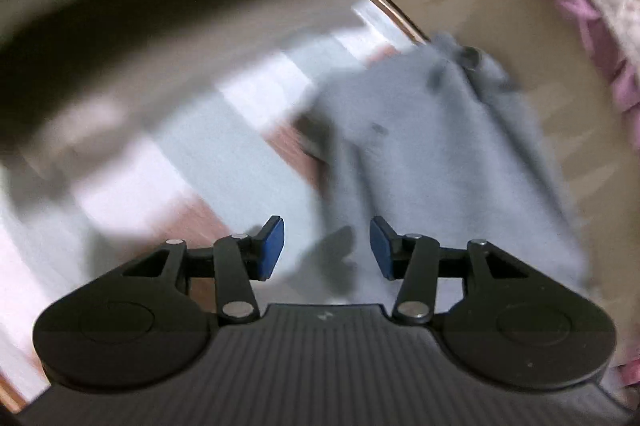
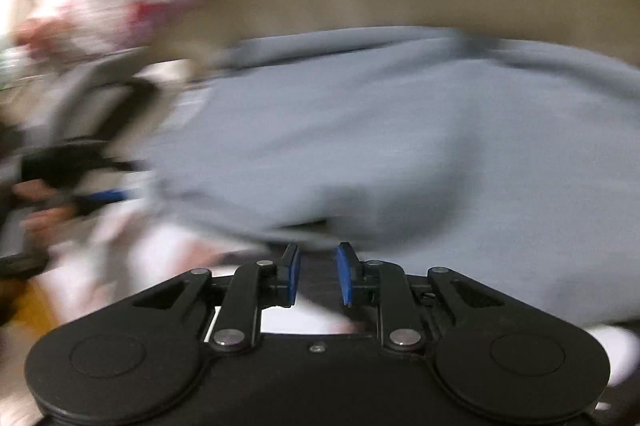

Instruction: Fold clothes

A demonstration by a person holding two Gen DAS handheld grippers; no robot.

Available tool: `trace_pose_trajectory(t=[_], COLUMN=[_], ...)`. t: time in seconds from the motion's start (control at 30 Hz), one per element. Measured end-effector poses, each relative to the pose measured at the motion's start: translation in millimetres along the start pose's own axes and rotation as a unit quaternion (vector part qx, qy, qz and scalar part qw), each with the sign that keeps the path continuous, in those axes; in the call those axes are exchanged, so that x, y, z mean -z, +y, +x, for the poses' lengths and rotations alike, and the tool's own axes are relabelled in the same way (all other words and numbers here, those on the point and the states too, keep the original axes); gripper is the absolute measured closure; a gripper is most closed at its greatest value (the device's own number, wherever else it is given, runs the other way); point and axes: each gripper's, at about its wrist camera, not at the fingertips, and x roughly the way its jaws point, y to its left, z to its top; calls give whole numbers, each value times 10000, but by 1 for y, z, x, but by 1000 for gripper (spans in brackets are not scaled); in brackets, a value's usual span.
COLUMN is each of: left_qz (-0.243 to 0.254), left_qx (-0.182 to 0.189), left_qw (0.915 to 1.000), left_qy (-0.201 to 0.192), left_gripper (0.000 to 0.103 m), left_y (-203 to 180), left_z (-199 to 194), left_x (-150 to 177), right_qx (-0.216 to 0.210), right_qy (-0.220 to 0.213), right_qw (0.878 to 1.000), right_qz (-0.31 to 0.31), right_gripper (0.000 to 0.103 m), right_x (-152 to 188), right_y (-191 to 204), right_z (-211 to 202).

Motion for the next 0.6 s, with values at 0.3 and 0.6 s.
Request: trace_pose_trajectory(t=[0.3,0.6], left_qz=[-636,145], left_qx=[971,965], left_qw=[9932,9936], left_qy=[-105,-576], left_gripper=[49,42], left_y=[7,-24], left_z=[26,53], left_x=[-2,5], right_qx=[-905,-277], right_qy=[137,-1027], right_qw=[9786,9100], right_qz=[1844,4008], right_gripper=[55,43], right_x=[19,54], right_y=[-21,-89], right_z=[46,14])
